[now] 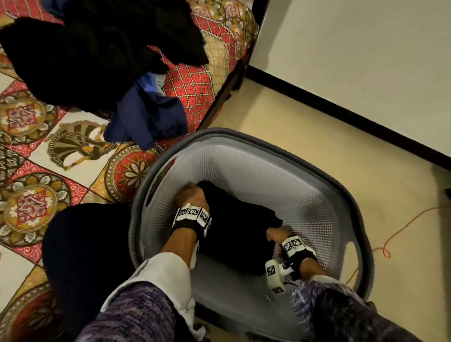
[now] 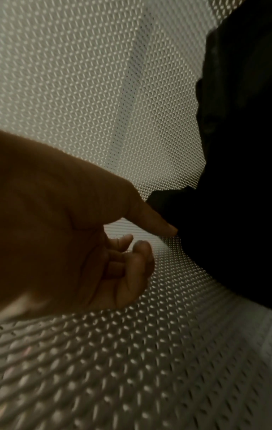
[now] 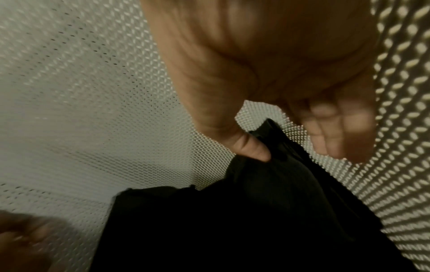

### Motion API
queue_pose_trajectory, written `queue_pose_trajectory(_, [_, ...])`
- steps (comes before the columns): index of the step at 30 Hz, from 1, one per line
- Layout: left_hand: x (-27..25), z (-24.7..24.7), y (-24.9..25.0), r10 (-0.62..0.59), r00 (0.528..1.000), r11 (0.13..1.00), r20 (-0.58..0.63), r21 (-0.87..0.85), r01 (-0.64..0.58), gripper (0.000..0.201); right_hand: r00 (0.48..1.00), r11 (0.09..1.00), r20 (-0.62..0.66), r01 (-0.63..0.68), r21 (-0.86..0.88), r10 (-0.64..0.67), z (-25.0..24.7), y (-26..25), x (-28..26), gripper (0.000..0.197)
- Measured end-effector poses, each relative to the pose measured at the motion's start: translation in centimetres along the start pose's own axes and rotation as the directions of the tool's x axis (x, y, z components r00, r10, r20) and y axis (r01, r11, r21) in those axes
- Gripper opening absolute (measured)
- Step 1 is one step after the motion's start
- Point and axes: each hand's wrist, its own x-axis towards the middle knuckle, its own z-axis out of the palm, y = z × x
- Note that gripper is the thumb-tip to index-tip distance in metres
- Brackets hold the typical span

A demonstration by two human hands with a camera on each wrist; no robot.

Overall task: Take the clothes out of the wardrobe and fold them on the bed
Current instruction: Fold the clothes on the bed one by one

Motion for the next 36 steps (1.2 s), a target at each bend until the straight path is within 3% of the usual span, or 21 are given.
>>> queue_pose_trajectory(2, [0.2,0.0,0.2,0.042,0.997,0.998,0.063,-0.046,-0.04,0.051,0.995,1.0,-0.095,0.006,0.024,-0.004,0.6,0.1,0.1,0.077])
queue_pose_trajectory(3, [0.2,0.0,0.0,0.079,0.993,0.995,0.093,-0.075,-0.072,0.044,0.99,0.999,-0.142,0.018,0.026,-0.015,0.7,-0.4,-0.6,0.084])
queue_pose_trajectory(4, [0.4,0.3,-0.1,0.102,0.986,0.99,0.131,-0.114,-0.088,0.038,0.981,0.998,-0.188,0.058,-0.009,-0.059,0.4,-1.2,-1.8,0.076])
queue_pose_trajectory(5, [0.6,0.6,-0.4,0.106,0.977,0.985,0.183,-0.151,-0.079,0.035,0.968,0.993,-0.222,0.111,-0.038,-0.117,-0.1,-1.9,-2.9,0.055])
queue_pose_trajectory(6, [0.9,0.9,-0.7,0.117,0.967,0.978,0.225,-0.195,-0.073,0.032,0.963,0.982,-0.198,0.166,-0.09,-0.181,-0.5,-2.8,-3.9,0.03])
queue_pose_trajectory(7, [0.8,0.9,-0.8,0.131,0.961,0.967,0.244,-0.246,-0.07,0.028,0.962,0.967,-0.131,0.225,-0.118,-0.24,-0.6,-3.3,-4.6,0.02])
queue_pose_trajectory(10, [-0.9,-1.8,-0.2,0.186,0.95,0.911,0.25,-0.406,-0.071,0.024,0.931,0.934,0.106,0.355,-0.035,-0.35,-0.8,-5.7,-7.3,0.017])
queue_pose_trajectory(12, [-2.4,-4.3,0.3,0.224,0.949,0.863,0.222,-0.498,-0.087,0.02,0.857,0.867,0.142,0.497,0.036,-0.496,-1.6,-8.0,-10.0,0.013])
queue_pose_trajectory(14, [-3.8,-7.0,0.4,0.283,0.942,0.767,0.179,-0.632,-0.11,0.018,0.737,0.744,0.108,0.662,0.09,-0.668,-3.4,-11.2,-13.5,0.013])
queue_pose_trajectory(16, [-5.2,-10.3,-0.4,0.353,0.932,0.623,0.082,-0.764,-0.169,0.013,0.592,0.592,0.045,0.796,0.124,-0.805,-5.2,-15.2,-17.3,0.012])
queue_pose_trajectory(17, [-5.9,-12.1,-0.9,0.382,0.924,0.511,0.022,-0.838,-0.192,0.01,0.519,0.513,-0.003,0.846,0.146,-0.855,-5.9,-17.2,-19.0,0.011])
queue_pose_trajectory(19, [-6.7,-16.0,-2.6,0.337,0.932,0.34,-0.134,-0.906,-0.253,0.012,0.414,0.401,-0.072,0.905,0.146,-0.908,-6.4,-21.9,-21.8,0.011])
queue_pose_trajectory(20, [-6.5,-17.7,-3.7,0.262,0.942,0.329,-0.212,-0.898,-0.293,0.01,0.385,0.373,-0.088,0.919,0.126,-0.919,-6.3,-24.5,-22.6,0.01])
queue_pose_trajectory(22, [-4.8,-20.2,-6.6,0.079,0.934,0.429,-0.348,-0.834,-0.347,0.006,0.376,0.371,-0.128,0.926,0.067,-0.918,-5.0,-30.1,-22.7,0.009])
queue_pose_trajectory(23, [-3.9,-21.2,-8.1,0.008,0.924,0.483,-0.383,-0.807,-0.339,0.008,0.394,0.394,-0.161,0.918,0.033,-0.905,-4.2,-33.2,-22.5,0.018])
queue_pose_trajectory(25, [-1.9,-22.6,-10.6,-0.066,0.932,0.571,-0.356,-0.779,-0.257,0.015,0.433,0.456,-0.219,0.888,-0.063,-0.874,-2.6,-38.6,-22.1,0.046])
queue_pose_trajectory(28, [1.0,-23.9,-13.4,-0.081,0.97,0.674,-0.23,-0.729,-0.117,0.03,0.508,0.559,-0.267,0.811,-0.171,-0.819,-0.5,-44.9,-21.8,0.076])
queue_pose_trajectory(30, [2.6,-24.2,-15.3,-0.119,0.977,0.642,-0.177,-0.764,-0.06,0.04,0.512,0.578,-0.285,0.778,-0.248,-0.811,0.6,-47.1,-21.4,0.077])
queue_pose_trajectory(33, [4.9,-24.8,-18.2,-0.184,0.976,0.507,-0.117,-0.862,-0.008,0.059,0.465,0.543,-0.283,0.749,-0.38,-0.839,2.2,-49.2,-20.0,0.045])
queue_pose_trajectory(36, [5.4,-25.8,-19.7,-0.175,0.984,0.344,-0.026,-0.938,0.037,0.074,0.385,0.515,-0.376,0.779,-0.356,-0.843,2.2,-49.9,-20.3,0.024])
